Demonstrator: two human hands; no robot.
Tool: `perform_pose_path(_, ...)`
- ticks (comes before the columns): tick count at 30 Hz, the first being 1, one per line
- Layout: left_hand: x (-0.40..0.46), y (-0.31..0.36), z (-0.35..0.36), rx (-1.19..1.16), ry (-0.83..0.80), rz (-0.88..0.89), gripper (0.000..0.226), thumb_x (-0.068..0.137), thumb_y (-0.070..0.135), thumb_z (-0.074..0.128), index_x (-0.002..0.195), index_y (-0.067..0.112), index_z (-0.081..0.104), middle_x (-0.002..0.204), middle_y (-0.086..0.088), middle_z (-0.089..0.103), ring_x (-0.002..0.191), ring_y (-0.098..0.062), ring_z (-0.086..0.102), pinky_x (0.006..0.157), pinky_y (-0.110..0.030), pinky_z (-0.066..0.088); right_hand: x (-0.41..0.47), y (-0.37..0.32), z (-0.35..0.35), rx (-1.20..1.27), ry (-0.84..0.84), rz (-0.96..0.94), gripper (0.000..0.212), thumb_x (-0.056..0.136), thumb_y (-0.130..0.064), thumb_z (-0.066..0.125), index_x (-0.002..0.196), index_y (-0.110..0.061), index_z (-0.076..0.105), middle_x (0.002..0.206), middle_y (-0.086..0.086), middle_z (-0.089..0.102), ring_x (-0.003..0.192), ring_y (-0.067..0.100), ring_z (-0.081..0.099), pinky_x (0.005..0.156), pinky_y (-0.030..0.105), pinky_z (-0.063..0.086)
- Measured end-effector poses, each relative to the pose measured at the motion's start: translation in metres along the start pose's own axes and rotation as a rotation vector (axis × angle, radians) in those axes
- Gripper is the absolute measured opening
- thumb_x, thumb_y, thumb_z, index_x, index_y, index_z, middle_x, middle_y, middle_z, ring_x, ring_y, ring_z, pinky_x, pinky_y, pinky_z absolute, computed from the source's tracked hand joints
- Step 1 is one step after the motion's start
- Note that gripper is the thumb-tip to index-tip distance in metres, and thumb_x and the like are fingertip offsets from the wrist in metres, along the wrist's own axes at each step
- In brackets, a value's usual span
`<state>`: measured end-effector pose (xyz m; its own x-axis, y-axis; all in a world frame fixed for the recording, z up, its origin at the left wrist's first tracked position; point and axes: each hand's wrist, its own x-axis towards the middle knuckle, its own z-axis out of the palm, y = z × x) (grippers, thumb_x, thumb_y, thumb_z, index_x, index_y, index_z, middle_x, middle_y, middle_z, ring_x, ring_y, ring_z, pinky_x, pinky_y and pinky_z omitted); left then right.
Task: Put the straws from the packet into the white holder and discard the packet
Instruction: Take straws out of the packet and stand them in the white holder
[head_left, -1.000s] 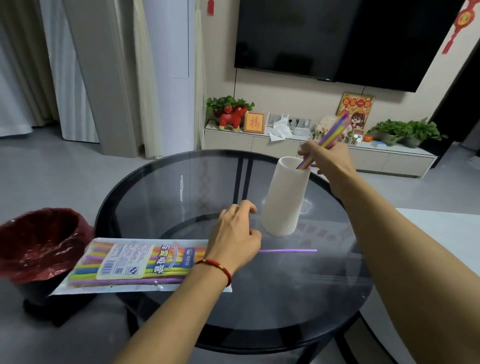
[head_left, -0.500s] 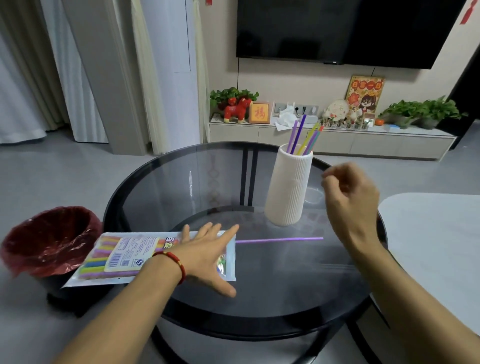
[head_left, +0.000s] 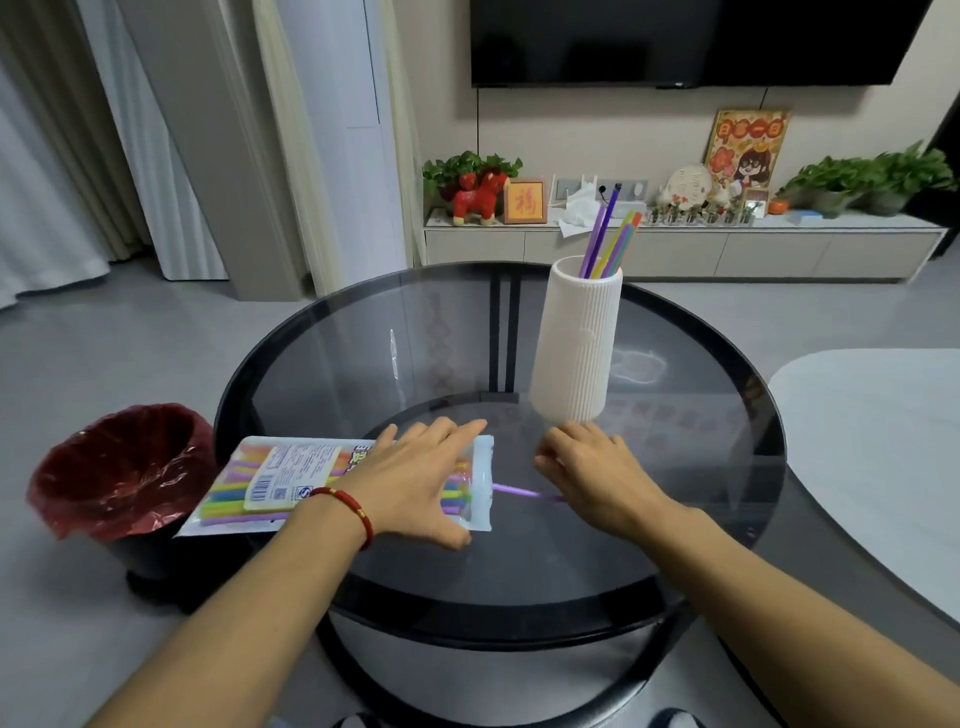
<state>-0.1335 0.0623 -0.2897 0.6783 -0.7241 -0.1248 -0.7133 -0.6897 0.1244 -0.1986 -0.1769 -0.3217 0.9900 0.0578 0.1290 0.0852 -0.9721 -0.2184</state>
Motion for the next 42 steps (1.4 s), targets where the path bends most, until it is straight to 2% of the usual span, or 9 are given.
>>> perform_pose_path(6,-0.003,-0.003,0.001,0.025,0.099,0.007,0.103,0.063,0.064,0.064,0.15,0.028,0.022,0.134,0.01,0.04,0.112,-0.016,0.045,0.101,-0.041,0.04,-0.013,0.02,-0.008,0.086,-0.173,-0.047,0.03,0.093,-0.056,0.064,0.115,-0.034,0.062,0.123,-0.006,0.049,0.118,0.016,0.045,0.103,0.042,0.038)
perform_pose_path(11,-0.004,0.008,0.001,0.102,0.139,0.061,0.093,0.061,0.064,0.063,0.141,0.031,0.031,0.13,0.012,0.04,0.108,-0.017,0.043,0.097,-0.043,0.041,-0.009,0.009,-0.004,0.264,0.027,-0.084,0.015,0.097,-0.039,0.069,0.104,-0.026,0.075,0.093,-0.005,0.066,0.082,0.014,0.061,0.076,0.041,0.056)
perform_pose_path(15,-0.004,0.029,-0.006,0.258,0.2,0.117,0.094,0.055,0.063,0.059,0.139,0.027,0.034,0.127,0.01,0.041,0.107,-0.018,0.042,0.095,-0.047,0.038,-0.001,-0.01,0.004,0.491,0.124,0.044,0.024,0.094,-0.044,0.071,0.096,-0.022,0.079,0.075,-0.011,0.071,0.07,0.004,0.065,0.06,0.018,0.049)
perform_pose_path(17,-0.003,0.038,-0.009,0.424,0.263,0.141,0.095,0.054,0.057,0.061,0.138,0.019,0.037,0.125,0.004,0.045,0.105,-0.022,0.045,0.094,-0.05,0.035,0.001,-0.017,0.005,0.766,0.034,0.247,0.021,0.093,-0.039,0.065,0.087,-0.022,0.073,0.068,-0.014,0.065,0.061,0.003,0.06,0.053,0.012,0.042)
perform_pose_path(20,-0.003,0.047,-0.01,0.65,0.307,0.162,0.102,0.055,0.046,0.071,0.142,0.007,0.035,0.128,-0.007,0.045,0.105,-0.03,0.049,0.098,-0.061,0.03,0.0,-0.024,0.003,1.251,-0.188,0.451,0.02,0.088,-0.018,0.044,0.087,-0.01,0.062,0.082,0.011,0.059,0.06,0.016,0.048,0.049,0.026,0.037)
perform_pose_path(28,-0.003,0.052,-0.009,0.824,0.244,0.113,0.123,0.057,0.048,0.083,0.153,0.008,0.016,0.146,-0.012,0.028,0.127,-0.035,0.038,0.108,-0.069,0.009,-0.005,-0.031,0.008,1.607,-0.383,0.442,0.036,0.102,-0.013,0.038,0.102,0.002,0.071,0.084,0.017,0.076,0.067,0.023,0.071,0.058,0.028,0.057)
perform_pose_path(32,0.0,0.046,-0.005,0.74,0.25,0.076,0.118,0.054,0.048,0.08,0.15,0.011,0.022,0.145,-0.009,0.033,0.123,-0.034,0.043,0.107,-0.067,0.017,-0.007,-0.028,0.007,1.506,-0.339,0.347,0.028,0.107,-0.012,0.05,0.105,0.002,0.074,0.089,0.015,0.074,0.07,0.017,0.068,0.063,0.024,0.058)
perform_pose_path(37,0.0,0.031,0.007,0.491,0.183,-0.01,0.118,0.059,0.059,0.07,0.153,0.022,0.009,0.148,-0.003,0.026,0.127,-0.027,0.035,0.107,-0.066,0.019,-0.009,-0.026,0.011,0.991,0.056,0.267,0.018,0.1,-0.024,0.068,0.099,-0.007,0.076,0.076,0.008,0.079,0.055,0.015,0.071,0.051,0.023,0.054)
perform_pose_path(42,0.001,0.024,0.007,0.17,0.133,-0.04,0.121,0.058,0.083,0.056,0.155,0.033,0.003,0.155,0.001,0.019,0.144,-0.023,0.016,0.113,-0.072,0.003,-0.002,-0.024,0.017,0.733,0.22,0.145,0.009,0.096,-0.023,0.074,0.096,-0.016,0.078,0.071,-0.006,0.071,0.053,0.001,0.063,0.051,0.015,0.049)
